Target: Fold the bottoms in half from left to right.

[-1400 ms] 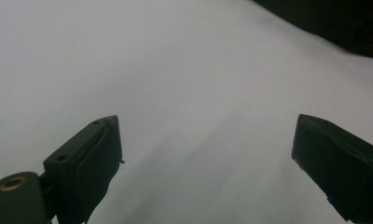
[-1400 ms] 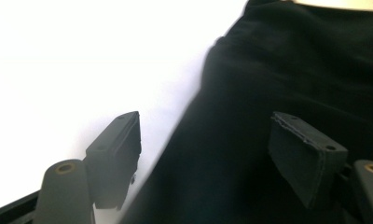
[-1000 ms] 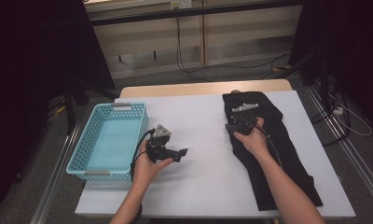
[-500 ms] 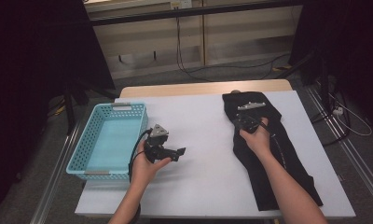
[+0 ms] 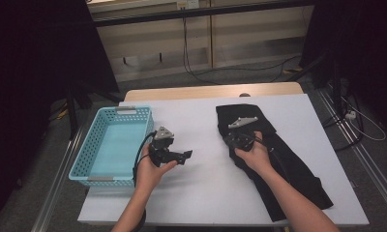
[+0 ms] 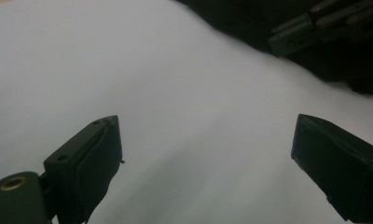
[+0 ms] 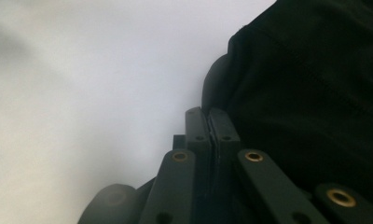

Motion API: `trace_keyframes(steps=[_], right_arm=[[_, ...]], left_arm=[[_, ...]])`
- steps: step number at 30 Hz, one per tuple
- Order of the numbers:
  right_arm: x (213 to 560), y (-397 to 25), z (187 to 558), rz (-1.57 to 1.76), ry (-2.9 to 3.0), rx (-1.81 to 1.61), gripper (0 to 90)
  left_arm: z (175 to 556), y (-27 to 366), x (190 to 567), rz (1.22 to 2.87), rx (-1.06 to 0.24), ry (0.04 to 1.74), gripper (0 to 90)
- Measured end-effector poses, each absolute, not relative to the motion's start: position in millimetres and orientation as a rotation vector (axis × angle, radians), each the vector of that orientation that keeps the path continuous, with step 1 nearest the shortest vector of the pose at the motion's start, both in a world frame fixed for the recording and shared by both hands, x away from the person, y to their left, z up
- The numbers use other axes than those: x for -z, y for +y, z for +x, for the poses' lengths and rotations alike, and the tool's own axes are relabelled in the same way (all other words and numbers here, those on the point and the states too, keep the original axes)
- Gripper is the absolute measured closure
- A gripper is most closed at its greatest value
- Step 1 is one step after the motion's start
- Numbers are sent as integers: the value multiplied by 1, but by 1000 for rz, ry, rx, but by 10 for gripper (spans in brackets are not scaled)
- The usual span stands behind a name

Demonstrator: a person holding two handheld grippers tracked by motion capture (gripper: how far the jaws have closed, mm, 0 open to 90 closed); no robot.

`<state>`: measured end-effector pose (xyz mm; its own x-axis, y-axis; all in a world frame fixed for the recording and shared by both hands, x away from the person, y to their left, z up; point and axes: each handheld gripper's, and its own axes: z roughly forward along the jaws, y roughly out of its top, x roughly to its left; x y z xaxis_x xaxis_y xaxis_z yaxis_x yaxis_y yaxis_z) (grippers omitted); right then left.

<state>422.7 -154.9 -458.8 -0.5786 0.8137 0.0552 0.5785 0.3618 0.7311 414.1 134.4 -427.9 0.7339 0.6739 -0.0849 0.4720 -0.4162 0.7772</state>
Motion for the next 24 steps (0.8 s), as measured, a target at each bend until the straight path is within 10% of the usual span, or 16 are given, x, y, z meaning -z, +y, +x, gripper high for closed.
trace_keyframes(steps=[17, 24], right_arm=[[456, -78, 355, 851, 2602, -1193, 872], [445, -86, 354, 904, 2548, -1196, 497]], left_arm=[[425, 138, 425, 2036, -325, 942, 85], [430, 138, 429, 2031, -321, 972, 85]])
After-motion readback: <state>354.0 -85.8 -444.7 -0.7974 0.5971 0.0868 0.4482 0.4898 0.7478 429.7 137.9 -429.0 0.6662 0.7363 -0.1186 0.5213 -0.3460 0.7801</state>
